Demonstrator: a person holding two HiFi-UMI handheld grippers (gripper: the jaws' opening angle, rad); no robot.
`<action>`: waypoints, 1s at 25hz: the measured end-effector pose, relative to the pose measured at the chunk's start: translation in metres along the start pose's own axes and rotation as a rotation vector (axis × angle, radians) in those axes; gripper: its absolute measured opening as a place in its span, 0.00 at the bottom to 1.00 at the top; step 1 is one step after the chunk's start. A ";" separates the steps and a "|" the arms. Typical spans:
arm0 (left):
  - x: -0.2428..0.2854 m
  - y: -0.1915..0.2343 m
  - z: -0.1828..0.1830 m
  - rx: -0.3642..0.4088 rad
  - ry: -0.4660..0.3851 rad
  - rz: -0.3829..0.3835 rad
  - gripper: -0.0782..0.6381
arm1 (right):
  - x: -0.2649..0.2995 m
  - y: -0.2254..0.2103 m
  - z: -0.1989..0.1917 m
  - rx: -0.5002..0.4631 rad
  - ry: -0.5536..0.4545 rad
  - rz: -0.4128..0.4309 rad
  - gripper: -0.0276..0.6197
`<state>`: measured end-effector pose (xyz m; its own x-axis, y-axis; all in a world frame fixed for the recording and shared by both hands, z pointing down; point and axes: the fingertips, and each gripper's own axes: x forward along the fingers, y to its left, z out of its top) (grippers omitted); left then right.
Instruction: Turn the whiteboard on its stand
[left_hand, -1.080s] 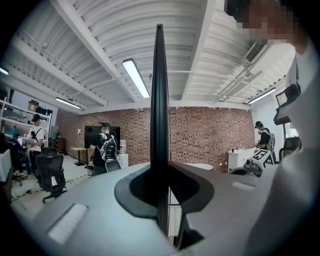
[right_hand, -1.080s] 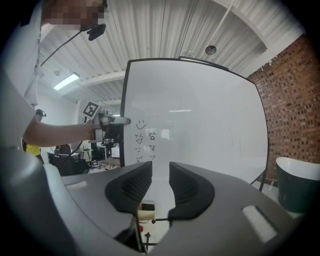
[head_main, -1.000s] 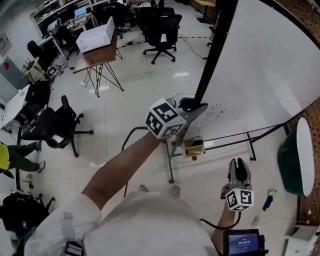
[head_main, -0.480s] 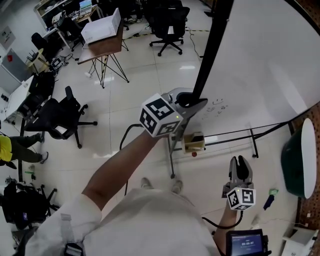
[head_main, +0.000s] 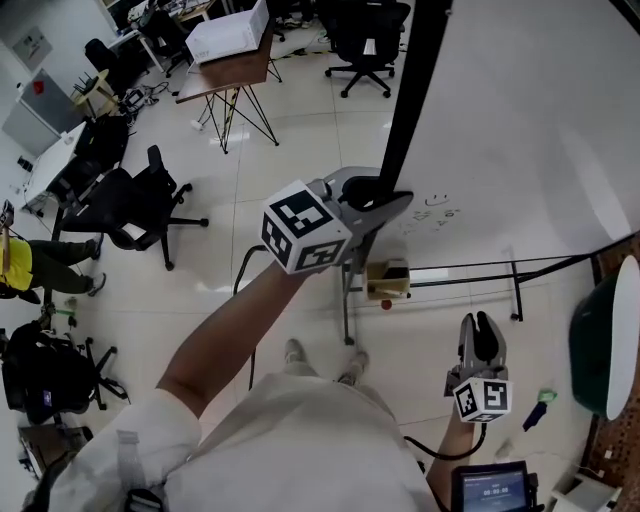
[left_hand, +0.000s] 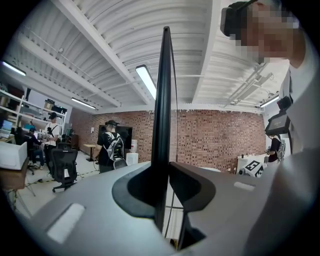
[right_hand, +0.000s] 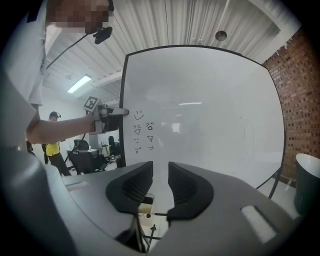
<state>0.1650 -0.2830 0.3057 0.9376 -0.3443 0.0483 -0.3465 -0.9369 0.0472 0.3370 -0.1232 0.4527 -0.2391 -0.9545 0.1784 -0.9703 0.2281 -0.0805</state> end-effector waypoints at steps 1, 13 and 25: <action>-0.009 0.001 -0.002 -0.004 -0.002 0.006 0.25 | 0.002 0.008 -0.004 -0.002 0.003 0.014 0.18; -0.039 0.007 -0.006 -0.023 -0.046 0.038 0.26 | 0.019 0.009 -0.019 -0.056 0.038 0.113 0.17; -0.041 0.002 -0.003 -0.031 -0.036 -0.057 0.24 | 0.026 0.022 0.006 -0.065 -0.001 0.082 0.16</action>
<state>0.1254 -0.2706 0.3067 0.9562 -0.2926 0.0083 -0.2923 -0.9530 0.0800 0.3092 -0.1443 0.4500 -0.3178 -0.9323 0.1725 -0.9478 0.3173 -0.0312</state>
